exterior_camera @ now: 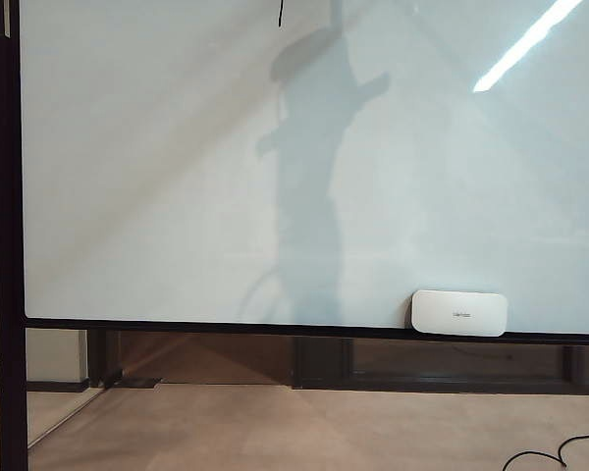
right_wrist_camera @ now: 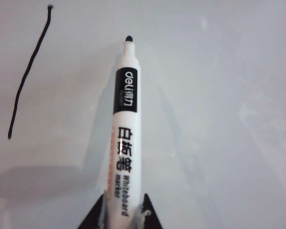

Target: Reach to the right to find the marker pen, pick it up, and write the number 19 on the whiteboard.

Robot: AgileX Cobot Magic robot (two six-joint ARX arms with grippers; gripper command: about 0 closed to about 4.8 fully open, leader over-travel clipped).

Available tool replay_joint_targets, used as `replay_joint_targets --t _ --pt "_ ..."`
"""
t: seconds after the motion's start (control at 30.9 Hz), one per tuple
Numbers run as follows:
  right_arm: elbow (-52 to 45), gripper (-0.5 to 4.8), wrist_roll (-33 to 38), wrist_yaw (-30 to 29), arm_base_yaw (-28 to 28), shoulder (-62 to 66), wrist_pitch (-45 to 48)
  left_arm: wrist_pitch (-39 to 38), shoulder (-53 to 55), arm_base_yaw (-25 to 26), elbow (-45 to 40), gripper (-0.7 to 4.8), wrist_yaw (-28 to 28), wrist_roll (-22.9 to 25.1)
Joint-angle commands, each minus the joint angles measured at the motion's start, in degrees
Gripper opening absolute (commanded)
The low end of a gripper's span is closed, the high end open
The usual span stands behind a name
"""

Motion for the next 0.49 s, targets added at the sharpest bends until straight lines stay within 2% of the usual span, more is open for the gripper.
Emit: replay_joint_targets --t 0.03,0.49 --pt "0.3 -0.02 -0.1 0.0 0.1 -0.4 2.7 0.5 0.0 -0.1 0.2 -0.05 0.3 0.2" --pt "0.3 -0.02 0.1 0.3 -0.7 0.4 2.9 0.5 0.0 -0.1 0.2 -0.05 0.2 0.2"
